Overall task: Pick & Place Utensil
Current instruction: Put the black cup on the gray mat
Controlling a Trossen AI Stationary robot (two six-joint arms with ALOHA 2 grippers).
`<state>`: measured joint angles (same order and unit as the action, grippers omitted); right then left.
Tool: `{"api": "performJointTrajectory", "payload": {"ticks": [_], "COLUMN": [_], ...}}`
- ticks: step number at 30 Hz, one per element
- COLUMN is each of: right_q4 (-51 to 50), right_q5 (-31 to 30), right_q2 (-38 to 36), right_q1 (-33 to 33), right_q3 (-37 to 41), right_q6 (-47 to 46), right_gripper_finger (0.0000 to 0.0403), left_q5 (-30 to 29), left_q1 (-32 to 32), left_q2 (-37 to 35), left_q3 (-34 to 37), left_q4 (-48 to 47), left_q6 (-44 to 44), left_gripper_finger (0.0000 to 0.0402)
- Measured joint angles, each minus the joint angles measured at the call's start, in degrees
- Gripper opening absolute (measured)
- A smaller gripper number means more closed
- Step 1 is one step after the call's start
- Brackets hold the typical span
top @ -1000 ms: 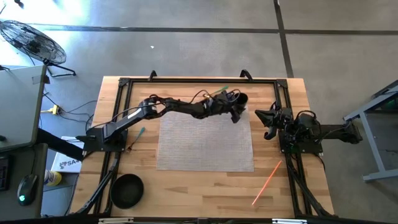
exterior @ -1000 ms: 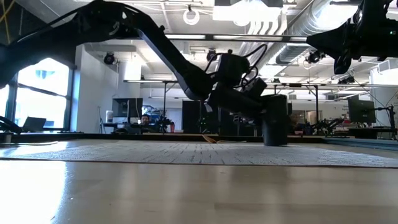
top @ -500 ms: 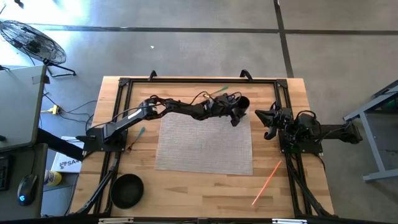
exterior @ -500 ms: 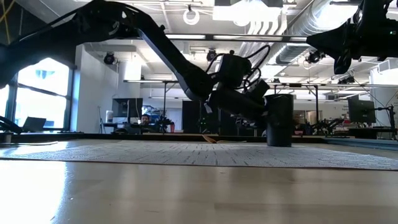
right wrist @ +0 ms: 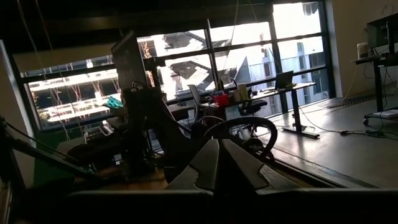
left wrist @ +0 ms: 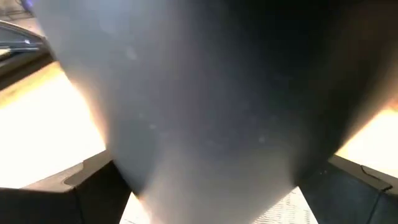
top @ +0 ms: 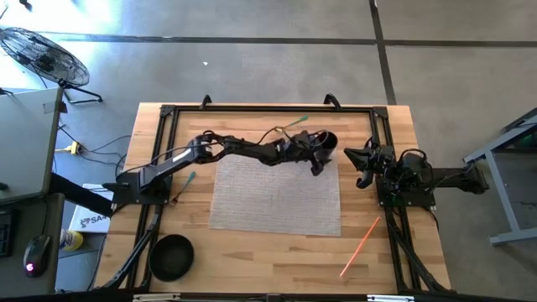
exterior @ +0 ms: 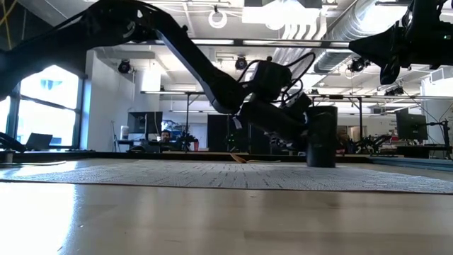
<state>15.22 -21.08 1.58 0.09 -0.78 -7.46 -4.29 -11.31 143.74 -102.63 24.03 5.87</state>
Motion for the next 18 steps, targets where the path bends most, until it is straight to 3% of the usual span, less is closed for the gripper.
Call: {"api": "performJointTrajectory", "payload": {"ticks": [9,18], "right_q4": [0.0,0.0], "right_q5": [0.0,0.0], "right_q2": [0.0,0.0], "right_q1": [0.0,0.0], "right_q3": [0.0,0.0], "right_q6": [0.0,0.0], "right_gripper_finger": [0.0012,0.0012], "left_q5": [-0.4,-1.3], "left_q1": [1.3,1.3], "left_q2": [0.0,-1.0], "left_q3": [0.0,-0.1], "left_q4": [-1.5,-6.5], "left_q6": [-0.1,-1.1], "left_gripper_finger": [0.0362,0.0355]}}
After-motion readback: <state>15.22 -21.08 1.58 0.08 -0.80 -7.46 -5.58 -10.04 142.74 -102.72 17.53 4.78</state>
